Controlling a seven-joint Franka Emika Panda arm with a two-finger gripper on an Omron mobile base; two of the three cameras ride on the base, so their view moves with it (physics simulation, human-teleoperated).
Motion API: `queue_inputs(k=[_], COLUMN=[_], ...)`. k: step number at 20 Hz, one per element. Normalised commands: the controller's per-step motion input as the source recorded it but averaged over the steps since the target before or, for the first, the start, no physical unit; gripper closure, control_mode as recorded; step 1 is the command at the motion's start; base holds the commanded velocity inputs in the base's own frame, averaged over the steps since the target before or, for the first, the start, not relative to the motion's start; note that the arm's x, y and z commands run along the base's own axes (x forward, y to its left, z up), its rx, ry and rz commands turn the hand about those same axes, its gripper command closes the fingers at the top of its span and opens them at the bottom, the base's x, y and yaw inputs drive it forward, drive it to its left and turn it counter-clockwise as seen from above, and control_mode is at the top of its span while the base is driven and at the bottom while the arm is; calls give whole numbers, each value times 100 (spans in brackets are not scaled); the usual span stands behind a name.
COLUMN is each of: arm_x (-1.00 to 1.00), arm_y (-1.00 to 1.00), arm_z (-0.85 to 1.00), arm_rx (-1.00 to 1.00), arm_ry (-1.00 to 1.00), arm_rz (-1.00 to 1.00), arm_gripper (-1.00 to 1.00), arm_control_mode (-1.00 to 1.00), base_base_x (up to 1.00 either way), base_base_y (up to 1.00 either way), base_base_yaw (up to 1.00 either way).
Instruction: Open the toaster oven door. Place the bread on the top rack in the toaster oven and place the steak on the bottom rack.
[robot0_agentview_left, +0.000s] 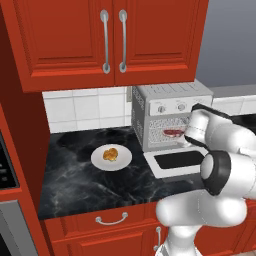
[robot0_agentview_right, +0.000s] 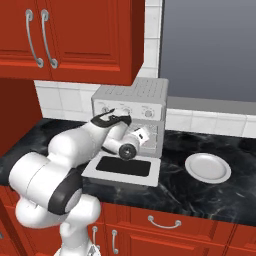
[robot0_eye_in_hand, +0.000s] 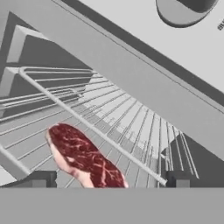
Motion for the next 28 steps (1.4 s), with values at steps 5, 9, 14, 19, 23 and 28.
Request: queue_inputs(k=[5, 9, 14, 19, 23, 28], arm_x=[-1, -9, 4, 2, 26, 44], arm_y=[-29, 3, 19, 46, 56, 29], arm_z=[56, 80, -35, -37, -22, -11], arm_rx=[46, 40, 25, 23, 8, 1], arm_ry=[0, 0, 10, 3, -1, -1], arm_rz=[11, 10, 10, 8, 4, 0], arm_gripper=[-100, -100, -100, -100, -100, -100], arm_control_mode=[-100, -100, -100, -100, -100, -100], base_base_x=[0, 0, 0, 0, 0, 0], base_base_y=[0, 0, 0, 0, 0, 0], base_base_yaw=[0, 0, 0, 0, 0, 0])
